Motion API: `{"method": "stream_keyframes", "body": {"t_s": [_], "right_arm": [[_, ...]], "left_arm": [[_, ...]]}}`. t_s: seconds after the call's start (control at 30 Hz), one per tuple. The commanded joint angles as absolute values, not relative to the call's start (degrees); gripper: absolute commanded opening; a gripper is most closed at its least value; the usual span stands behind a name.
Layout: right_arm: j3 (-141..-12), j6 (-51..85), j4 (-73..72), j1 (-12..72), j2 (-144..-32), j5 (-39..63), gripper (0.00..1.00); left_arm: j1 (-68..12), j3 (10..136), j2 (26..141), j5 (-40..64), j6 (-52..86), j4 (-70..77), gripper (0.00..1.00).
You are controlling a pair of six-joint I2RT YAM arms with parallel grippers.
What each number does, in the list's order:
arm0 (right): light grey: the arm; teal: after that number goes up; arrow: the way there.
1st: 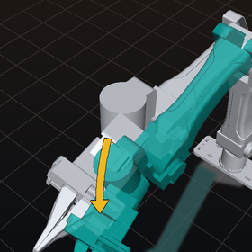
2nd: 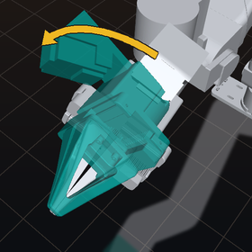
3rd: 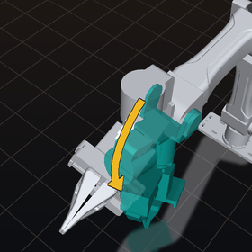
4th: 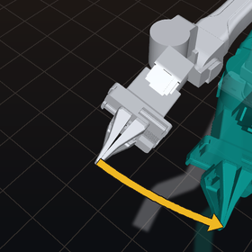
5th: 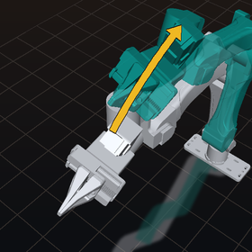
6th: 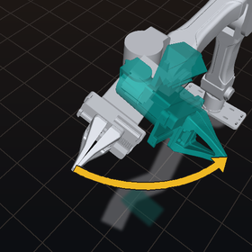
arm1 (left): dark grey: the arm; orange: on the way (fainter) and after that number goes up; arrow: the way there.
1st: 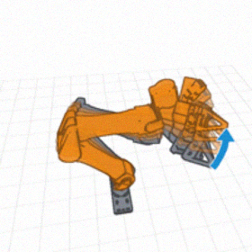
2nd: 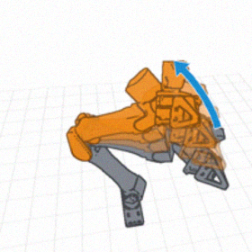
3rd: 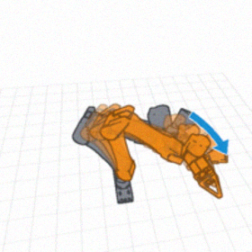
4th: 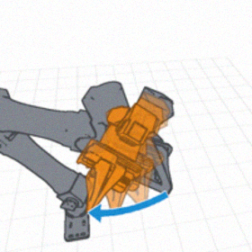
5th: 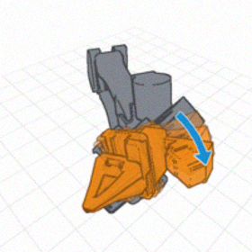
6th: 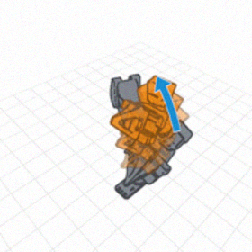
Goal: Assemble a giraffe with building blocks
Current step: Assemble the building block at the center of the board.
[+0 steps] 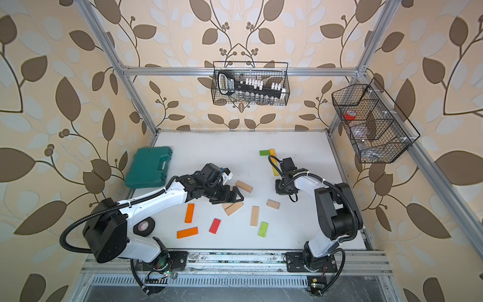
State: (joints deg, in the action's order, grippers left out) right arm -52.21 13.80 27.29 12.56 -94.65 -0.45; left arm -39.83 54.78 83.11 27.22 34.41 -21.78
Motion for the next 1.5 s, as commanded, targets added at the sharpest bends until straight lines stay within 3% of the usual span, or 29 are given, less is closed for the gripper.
{"method": "stream_keyframes", "body": {"t_s": [0.0, 0.97, 1.47], "right_arm": [[-53.6, 12.4, 28.8, 13.1, -96.5, -1.4, 0.26], [-57.2, 12.1, 28.3, 13.3, -101.9, -2.5, 0.29], [-57.8, 12.0, 28.8, 13.2, -102.0, -2.7, 0.37]], "left_arm": [[-40.3, 56.7, 84.0, 28.7, 32.6, -20.8, 0.95], [-39.5, 55.5, 84.3, 29.2, 32.2, -19.9, 0.96], [-39.4, 55.6, 84.2, 29.1, 32.0, -20.0, 0.96]]}}
